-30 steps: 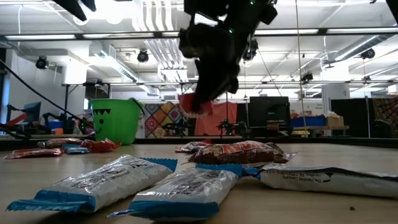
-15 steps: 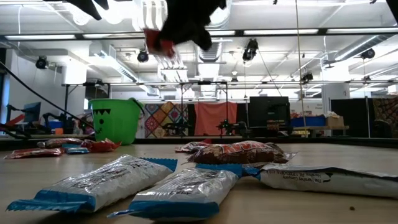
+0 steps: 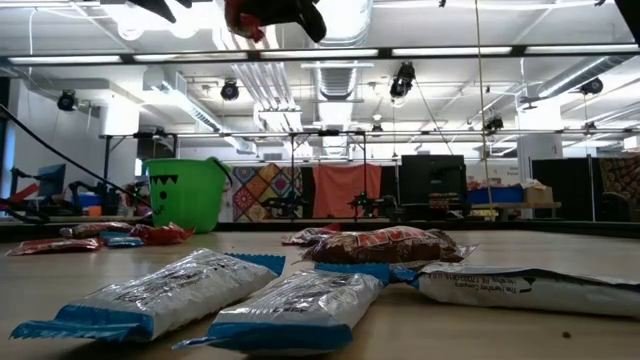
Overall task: Sort candy
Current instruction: Put the red candy into the green bucket
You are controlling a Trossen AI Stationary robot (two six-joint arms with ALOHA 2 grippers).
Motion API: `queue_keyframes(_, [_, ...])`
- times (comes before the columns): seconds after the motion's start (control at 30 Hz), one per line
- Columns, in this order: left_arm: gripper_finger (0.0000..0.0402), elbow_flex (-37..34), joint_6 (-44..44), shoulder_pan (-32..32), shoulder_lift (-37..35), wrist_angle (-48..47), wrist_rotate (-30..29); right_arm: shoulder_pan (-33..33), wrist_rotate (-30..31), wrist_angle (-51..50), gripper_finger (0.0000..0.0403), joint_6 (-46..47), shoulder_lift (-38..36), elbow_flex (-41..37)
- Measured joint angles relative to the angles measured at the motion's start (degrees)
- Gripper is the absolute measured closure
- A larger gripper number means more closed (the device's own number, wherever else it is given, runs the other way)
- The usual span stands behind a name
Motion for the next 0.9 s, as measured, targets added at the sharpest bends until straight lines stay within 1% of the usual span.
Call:
queue_keyframes(0.2, [0.0242, 0.0, 6.1, 3.3, -0.7, 7.7, 0.0, 0.0, -0.3, 3.6, 0.0386, 0.0, 0.1, 0.4])
queue_keyframes(0.4, [0.0242, 1.0, 7.8, 6.4, -0.5, 11.4, 1.9, 0.0, 0.2, 3.8, 0.0386, -0.5, 0.3, 0.6])
queue_keyframes(0.57, [0.0242, 2.5, 8.2, 6.6, -0.5, 11.8, 1.9, 0.0, 0.3, 4.1, 0.0386, -1.7, 0.3, 0.5])
queue_keyframes(0.7, [0.0241, 3.4, 8.2, 6.6, -0.5, 13.3, 1.5, 0.0, 3.2, 4.1, 0.0386, -3.7, 0.3, 0.4])
queue_keyframes(0.83, [0.0241, 4.4, 8.2, 6.8, 0.1, 16.0, 1.5, -0.2, 3.9, 4.0, 0.0386, -5.3, 0.3, 0.4])
queue_keyframes(0.9, [0.0241, 5.0, 9.7, 6.8, 0.5, 17.2, 1.5, -0.2, 4.6, 4.0, 0.0386, -6.3, 0.3, 0.3])
